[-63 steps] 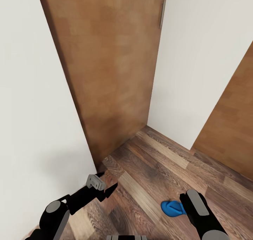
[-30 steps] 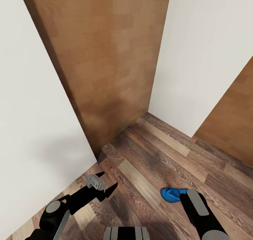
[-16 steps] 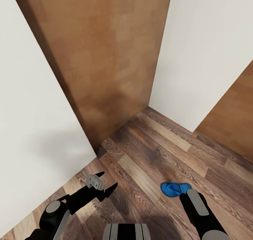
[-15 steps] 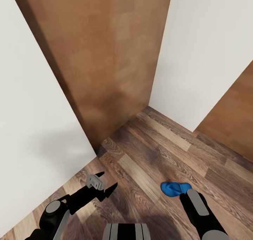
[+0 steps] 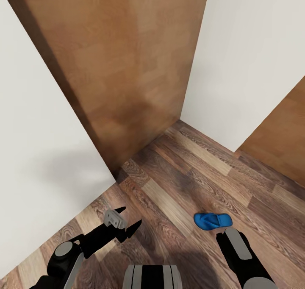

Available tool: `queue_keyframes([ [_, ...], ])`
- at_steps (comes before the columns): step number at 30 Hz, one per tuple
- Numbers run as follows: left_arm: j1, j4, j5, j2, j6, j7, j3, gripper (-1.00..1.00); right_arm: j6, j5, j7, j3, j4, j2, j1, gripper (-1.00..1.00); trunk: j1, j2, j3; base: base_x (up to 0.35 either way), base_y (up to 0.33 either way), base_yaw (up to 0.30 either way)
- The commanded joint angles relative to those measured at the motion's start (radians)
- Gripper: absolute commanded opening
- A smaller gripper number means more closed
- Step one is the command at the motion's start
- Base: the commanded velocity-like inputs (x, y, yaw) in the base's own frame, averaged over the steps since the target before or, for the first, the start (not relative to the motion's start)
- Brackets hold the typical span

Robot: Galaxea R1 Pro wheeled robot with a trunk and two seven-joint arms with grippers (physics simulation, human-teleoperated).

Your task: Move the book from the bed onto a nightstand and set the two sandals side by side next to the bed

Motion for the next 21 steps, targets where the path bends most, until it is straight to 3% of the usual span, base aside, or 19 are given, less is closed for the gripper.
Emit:
queue_keyframes([
  [1,0.0,-0.001,0.006,0.001,0.008,-0.001,0.0,1.0,0.01,0.0,-0.005,-0.001,-0.002,0.0,0.0,1.0,0.0,-0.001,-0.005,0.0,0.0,0.0],
  [5,0.0,-0.002,0.007,0.001,0.008,-0.001,0.0,1.0,0.01,0.0,0.01,-0.001,-0.002,0.0,0.0,1.0,0.002,-0.001,-0.02,0.0,0.0,0.0],
  [12,0.0,-0.004,0.01,0.002,0.008,-0.001,0.0,1.0,0.011,0.0,0.134,-0.001,0.0,0.0,0.0,1.0,0.005,-0.003,-0.047,0.0,0.0,0.0],
  [16,0.0,-0.004,0.01,0.002,0.008,-0.001,0.0,1.0,0.011,0.0,0.143,-0.001,0.0,0.0,0.0,1.0,0.007,-0.004,-0.063,0.0,0.0,0.0],
  [21,0.0,-0.003,0.01,0.003,0.008,-0.001,0.0,1.0,0.011,0.0,0.147,-0.001,0.0,0.0,0.0,1.0,0.007,-0.004,-0.063,0.0,0.0,0.0],
])
